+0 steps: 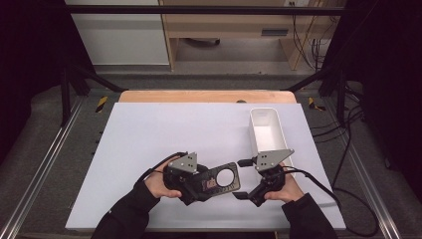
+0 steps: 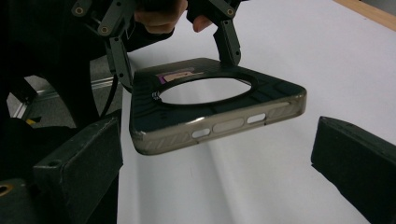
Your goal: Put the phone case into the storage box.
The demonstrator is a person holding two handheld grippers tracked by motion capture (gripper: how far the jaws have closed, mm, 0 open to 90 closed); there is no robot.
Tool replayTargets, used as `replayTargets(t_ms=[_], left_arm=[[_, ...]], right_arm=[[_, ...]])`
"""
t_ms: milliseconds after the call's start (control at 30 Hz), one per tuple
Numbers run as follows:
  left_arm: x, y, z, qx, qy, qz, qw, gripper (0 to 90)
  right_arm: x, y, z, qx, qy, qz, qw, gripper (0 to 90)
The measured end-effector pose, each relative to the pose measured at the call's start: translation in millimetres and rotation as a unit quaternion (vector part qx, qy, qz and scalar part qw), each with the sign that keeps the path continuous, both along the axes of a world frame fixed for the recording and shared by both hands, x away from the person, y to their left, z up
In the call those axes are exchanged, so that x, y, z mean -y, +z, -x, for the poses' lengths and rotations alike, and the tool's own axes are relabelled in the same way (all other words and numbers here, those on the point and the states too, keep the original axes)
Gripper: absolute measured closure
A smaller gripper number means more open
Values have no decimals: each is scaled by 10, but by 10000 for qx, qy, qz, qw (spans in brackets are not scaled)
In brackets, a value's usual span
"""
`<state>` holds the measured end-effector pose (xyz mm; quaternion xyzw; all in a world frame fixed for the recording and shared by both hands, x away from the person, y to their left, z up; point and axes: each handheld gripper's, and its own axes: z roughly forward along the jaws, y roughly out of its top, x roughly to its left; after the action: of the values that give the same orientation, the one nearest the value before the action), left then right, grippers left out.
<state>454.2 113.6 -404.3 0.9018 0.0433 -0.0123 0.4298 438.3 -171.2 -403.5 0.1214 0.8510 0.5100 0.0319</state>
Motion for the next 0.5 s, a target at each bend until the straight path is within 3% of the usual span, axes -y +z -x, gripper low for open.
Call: replayTargets(t_ms=[500], left_arm=[[78,-47,10,-81,-159,-96,9998,116]], right_arm=[[-141,-71,-3,-56,263,153,9995,34]])
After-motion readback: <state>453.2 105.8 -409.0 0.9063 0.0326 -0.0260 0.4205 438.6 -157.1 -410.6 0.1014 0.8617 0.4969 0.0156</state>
